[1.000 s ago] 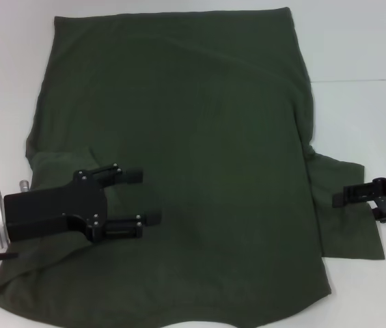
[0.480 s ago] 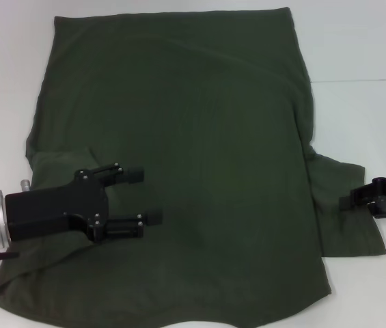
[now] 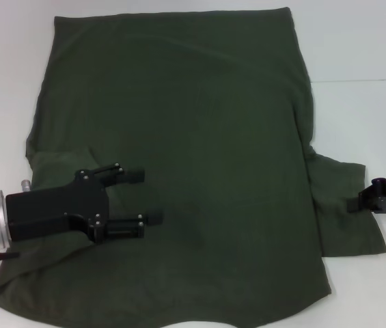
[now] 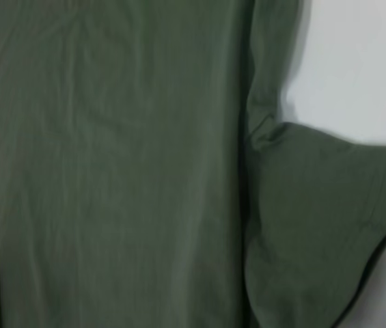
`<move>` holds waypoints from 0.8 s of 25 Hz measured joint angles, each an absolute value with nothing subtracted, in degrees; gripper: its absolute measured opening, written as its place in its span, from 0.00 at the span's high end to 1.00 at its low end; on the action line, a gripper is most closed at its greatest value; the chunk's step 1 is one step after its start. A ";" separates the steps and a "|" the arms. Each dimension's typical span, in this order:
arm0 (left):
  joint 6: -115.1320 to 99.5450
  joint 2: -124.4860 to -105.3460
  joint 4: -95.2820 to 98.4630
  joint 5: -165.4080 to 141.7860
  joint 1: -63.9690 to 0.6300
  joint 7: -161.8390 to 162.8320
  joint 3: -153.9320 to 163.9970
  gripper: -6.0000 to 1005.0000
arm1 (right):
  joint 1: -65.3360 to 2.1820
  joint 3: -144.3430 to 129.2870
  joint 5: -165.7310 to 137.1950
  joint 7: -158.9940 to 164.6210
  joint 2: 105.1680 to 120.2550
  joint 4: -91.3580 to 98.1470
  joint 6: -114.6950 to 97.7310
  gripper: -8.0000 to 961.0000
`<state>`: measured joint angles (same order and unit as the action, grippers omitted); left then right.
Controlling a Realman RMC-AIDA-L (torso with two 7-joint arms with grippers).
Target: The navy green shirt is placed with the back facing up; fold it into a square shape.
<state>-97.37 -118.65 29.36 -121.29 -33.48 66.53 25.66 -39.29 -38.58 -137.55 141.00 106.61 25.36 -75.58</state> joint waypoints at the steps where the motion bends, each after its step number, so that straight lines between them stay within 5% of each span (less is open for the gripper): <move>1: -97.38 -118.65 29.36 -121.29 -33.49 66.53 25.66 0.12 | -39.29 -38.60 -137.55 140.79 106.60 25.38 -75.57 0.84; 8: -97.68 -118.65 29.36 -121.29 -33.52 66.77 25.56 0.12 | -39.42 -38.25 -137.26 139.26 106.21 25.76 -75.65 0.97; 20: -97.92 -118.30 29.44 -121.29 -33.72 67.71 25.28 0.12 | -40.62 -38.63 -137.81 139.45 103.67 29.95 -80.50 0.96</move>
